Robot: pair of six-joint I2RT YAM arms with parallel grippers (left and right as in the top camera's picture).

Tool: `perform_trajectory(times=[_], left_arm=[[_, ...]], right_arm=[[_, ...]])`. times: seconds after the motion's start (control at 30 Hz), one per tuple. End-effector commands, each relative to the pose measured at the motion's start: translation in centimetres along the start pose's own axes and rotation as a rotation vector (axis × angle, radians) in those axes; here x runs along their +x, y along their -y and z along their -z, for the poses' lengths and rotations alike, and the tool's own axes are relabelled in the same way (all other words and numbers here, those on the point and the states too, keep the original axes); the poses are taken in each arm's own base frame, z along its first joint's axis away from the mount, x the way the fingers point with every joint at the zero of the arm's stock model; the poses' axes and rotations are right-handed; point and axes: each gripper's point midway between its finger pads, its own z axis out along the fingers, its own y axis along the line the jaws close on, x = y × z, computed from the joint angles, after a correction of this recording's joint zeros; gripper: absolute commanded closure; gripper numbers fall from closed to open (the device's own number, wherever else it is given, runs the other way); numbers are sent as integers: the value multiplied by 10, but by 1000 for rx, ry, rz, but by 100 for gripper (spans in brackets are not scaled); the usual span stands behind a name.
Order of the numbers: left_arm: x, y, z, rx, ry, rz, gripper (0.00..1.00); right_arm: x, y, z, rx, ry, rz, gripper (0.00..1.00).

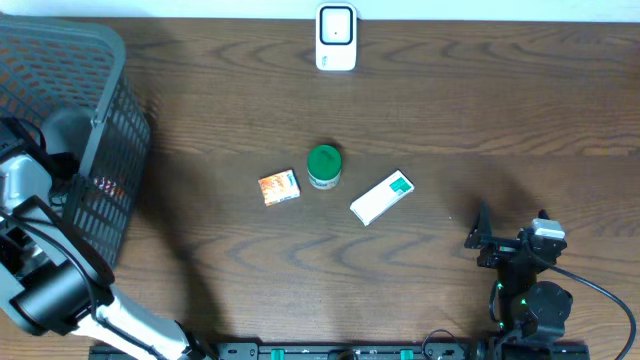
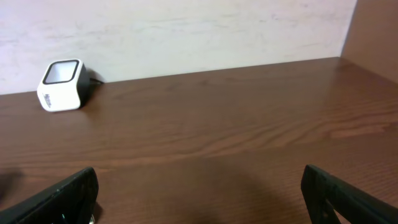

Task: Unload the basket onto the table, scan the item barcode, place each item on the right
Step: 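Carry the red TOP chocolate bar toward the scanner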

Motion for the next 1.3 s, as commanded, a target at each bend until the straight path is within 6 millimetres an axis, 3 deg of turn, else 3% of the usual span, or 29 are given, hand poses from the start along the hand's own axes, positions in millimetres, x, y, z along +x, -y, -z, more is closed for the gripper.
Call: perform_trajectory(times=[0.0, 0.1, 0.17, 0.27, 0.4, 0.53, 0.6, 0.67, 0.73, 0.83, 0.97, 1.07, 1.27], left_arm=[[28, -14, -25, -36, -140, 13, 74], [30, 9, -3, 58, -176, 3, 79], [27, 30, 24, 147, -181, -4, 80], [15, 58, 78, 290, -138, -18, 85], [-7, 84, 174, 501, -21, -36, 90], [-17, 86, 272, 695, 98, -49, 90], [-14, 80, 309, 768, 139, -60, 90], [-1, 74, 345, 848, 161, -130, 90], [23, 66, 367, 896, 123, -192, 90], [75, 47, 379, 899, -18, -275, 90], [146, 24, 368, 820, -183, -473, 89], [194, 10, 346, 730, -254, -645, 89], [256, -17, 286, 499, -209, -986, 88]], right_arm=[[0, 1, 0, 5, 4, 13, 1], [0, 1, 0, 5, 4, 13, 1], [0, 1, 0, 5, 4, 13, 1], [0, 1, 0, 5, 4, 13, 1], [0, 1, 0, 5, 4, 13, 1], [0, 1, 0, 5, 4, 13, 1], [0, 1, 0, 5, 4, 13, 1], [0, 1, 0, 5, 4, 13, 1], [0, 1, 0, 5, 4, 13, 1], [0, 1, 0, 5, 4, 13, 1], [0, 1, 0, 5, 4, 13, 1], [0, 1, 0, 5, 4, 13, 1], [0, 1, 0, 5, 4, 13, 1]])
